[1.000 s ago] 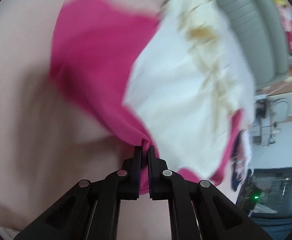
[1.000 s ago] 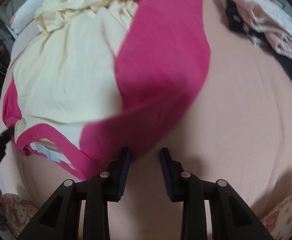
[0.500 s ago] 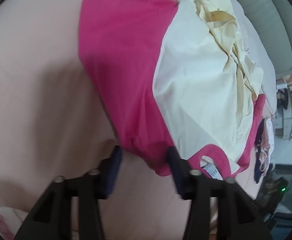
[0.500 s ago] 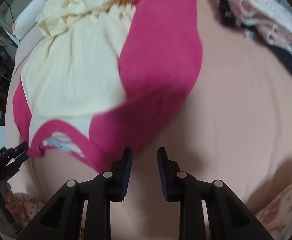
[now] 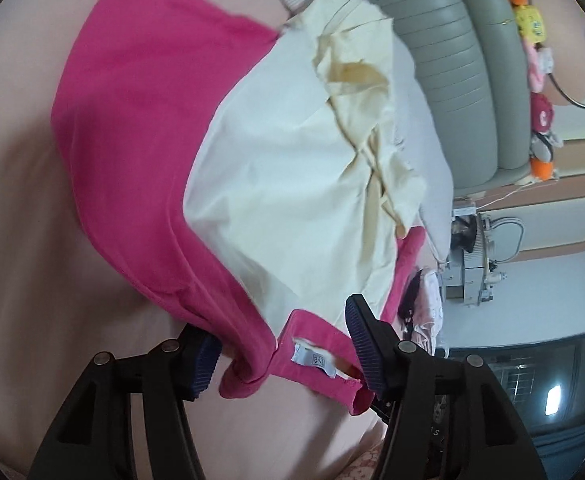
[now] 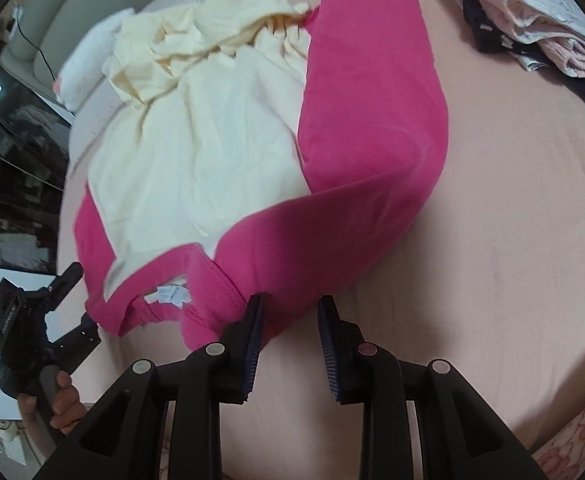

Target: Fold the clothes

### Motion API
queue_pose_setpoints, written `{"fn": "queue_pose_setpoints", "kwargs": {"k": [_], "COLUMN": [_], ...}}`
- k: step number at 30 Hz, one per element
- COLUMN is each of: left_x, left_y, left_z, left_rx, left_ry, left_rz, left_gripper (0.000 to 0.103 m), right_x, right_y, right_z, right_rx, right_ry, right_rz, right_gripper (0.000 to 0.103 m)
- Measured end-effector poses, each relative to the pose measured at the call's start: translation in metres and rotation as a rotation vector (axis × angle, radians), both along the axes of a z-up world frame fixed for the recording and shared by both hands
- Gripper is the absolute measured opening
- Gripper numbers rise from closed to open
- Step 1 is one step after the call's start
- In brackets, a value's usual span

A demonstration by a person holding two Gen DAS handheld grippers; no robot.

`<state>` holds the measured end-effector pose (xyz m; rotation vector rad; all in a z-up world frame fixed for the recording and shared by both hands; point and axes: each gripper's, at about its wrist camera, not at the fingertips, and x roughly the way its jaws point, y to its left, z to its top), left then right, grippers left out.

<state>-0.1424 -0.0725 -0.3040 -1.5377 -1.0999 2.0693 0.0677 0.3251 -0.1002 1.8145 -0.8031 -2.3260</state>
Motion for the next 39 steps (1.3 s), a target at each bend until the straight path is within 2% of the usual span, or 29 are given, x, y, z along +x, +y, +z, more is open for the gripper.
{"fn": "queue_pose_setpoints", "kwargs": {"k": [2, 4, 6, 8, 11, 13, 14, 15, 16, 20, 23, 26, 29, 33, 34, 36, 37, 39], "left_x": [0.001, -0.011, -0.017, -0.010, -0.005, -0.001, -0.001, -0.001, -0.001, 0.003, -0.008, -0.020, -0.021, -0.018, -0.017, -0.016, -0.015, -0.013], "left_y": [0.004, 0.031, 0.048, 0.048, 0.045, 0.040, 0.039, 0.039, 0.039, 0.038, 0.056, 0.076, 0.082, 0.082, 0.081, 0.081, 0.081, 0.085], "left_z": [-0.009, -0.022, -0.026, -0.022, -0.021, -0.019, -0.017, -0.016, -0.015, -0.014, -0.016, -0.019, -0.019, -0.017, -0.017, -0.017, -0.016, -0.015], "left_rx": [-0.094, -0.160, -0.180, -0.204, -0.174, -0.171, -0.192, -0.221, -0.250, -0.256, -0.220, -0.220, -0.219, -0.224, -0.220, -0.190, -0.174, -0.217], "left_ry": [-0.032, -0.094, -0.134, -0.108, -0.097, -0.068, -0.057, -0.048, -0.039, -0.033, -0.069, -0.096, -0.097, -0.097, -0.097, -0.090, -0.085, -0.075], "left_rz": [-0.043, -0.085, -0.127, -0.142, -0.155, -0.144, -0.147, -0.154, -0.160, -0.164, -0.142, -0.129, -0.135, -0.145, -0.144, -0.146, -0.147, -0.162], "left_gripper": [0.056, 0.055, 0.055, 0.055, 0.055, 0.041, 0.025, 0.017, 0.016, 0.017, 0.023, 0.026, 0.027, 0.030, 0.032, 0.047, 0.050, 0.052], "right_x": [-0.002, -0.003, 0.001, 0.015, 0.024, 0.022, 0.020, 0.017, 0.014, 0.014, 0.015, 0.015, 0.023, 0.040, 0.043, 0.066, 0.073, 0.074], "right_y": [0.010, 0.011, 0.008, 0.008, 0.009, 0.010, 0.011, 0.011, 0.012, 0.019, 0.023, 0.023, 0.021, 0.026, 0.029, 0.052, 0.056, 0.065], "right_z": [-0.004, -0.019, -0.030, -0.025, -0.022, -0.017, -0.014, -0.010, -0.007, 0.004, 0.009, 0.024, 0.040, 0.065, 0.068, 0.075, 0.068, 0.064], "right_rx": [-0.008, 0.021, 0.041, 0.050, 0.067, 0.058, 0.052, 0.054, 0.060, 0.080, 0.086, 0.111, 0.154, 0.165, 0.167, 0.183, 0.177, 0.160], "right_ry": [-0.019, -0.101, -0.174, -0.173, -0.166, -0.162, -0.155, -0.145, -0.143, -0.119, -0.119, -0.087, -0.052, 0.007, 0.006, -0.010, -0.017, -0.051], "right_rz": [-0.038, -0.048, -0.034, -0.046, -0.034, -0.028, -0.024, -0.017, -0.015, -0.021, -0.006, 0.029, 0.067, 0.076, 0.063, 0.039, 0.034, 0.026], "right_gripper": [0.028, 0.028, 0.028, 0.028, 0.029, 0.030, 0.030, 0.030, 0.030, 0.030, 0.030, 0.029, 0.017, 0.018, 0.021, 0.058, 0.060, 0.060]}}
